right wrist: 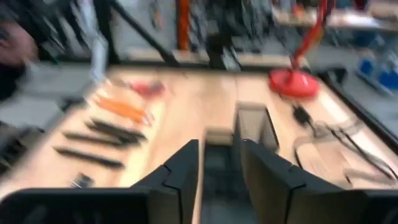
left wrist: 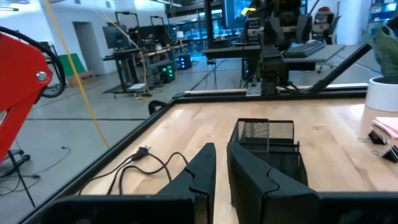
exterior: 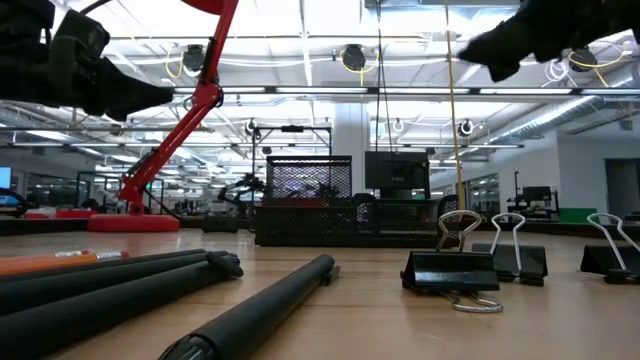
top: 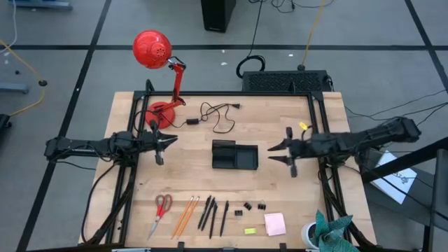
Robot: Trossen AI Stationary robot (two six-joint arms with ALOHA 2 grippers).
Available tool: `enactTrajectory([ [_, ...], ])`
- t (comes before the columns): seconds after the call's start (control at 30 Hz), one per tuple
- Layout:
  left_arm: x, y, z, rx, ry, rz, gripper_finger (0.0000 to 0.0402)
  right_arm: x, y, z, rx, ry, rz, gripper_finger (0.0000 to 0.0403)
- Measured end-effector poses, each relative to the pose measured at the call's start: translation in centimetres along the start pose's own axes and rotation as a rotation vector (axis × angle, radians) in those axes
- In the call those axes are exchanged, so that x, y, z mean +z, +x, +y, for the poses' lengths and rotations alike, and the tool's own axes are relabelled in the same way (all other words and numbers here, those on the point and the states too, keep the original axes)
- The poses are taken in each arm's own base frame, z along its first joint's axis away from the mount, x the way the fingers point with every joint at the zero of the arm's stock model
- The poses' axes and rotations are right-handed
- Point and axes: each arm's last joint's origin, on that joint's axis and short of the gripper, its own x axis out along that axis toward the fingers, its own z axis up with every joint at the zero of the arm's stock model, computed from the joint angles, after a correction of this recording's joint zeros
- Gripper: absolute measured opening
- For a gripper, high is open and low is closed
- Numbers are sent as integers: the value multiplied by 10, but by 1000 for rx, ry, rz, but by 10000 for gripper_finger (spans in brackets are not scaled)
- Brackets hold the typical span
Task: Pick and place office supplies into organizer
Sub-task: Put the right black binder clip into the black desk organizer
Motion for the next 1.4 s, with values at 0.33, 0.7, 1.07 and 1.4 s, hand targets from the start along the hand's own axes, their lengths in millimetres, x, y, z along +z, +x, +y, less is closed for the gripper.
enactTrajectory([
  [0.33, -1, 0, 0, -3, -44, 10, 47, -25, 41, 34, 75, 131, 240, 186],
  [0.7, 0, 0, 0, -2, -64, -1, 47, -25, 68, 90, 222, 133, 368, 222],
  [1.07, 0, 0, 0, -2, -65, -3, 47, -33, 86, 123, 230, 138, 625, 224],
  [1.4, 0, 0, 0, -3, -84, -2, 47, -44, 87, 123, 193, 188, 676, 224],
])
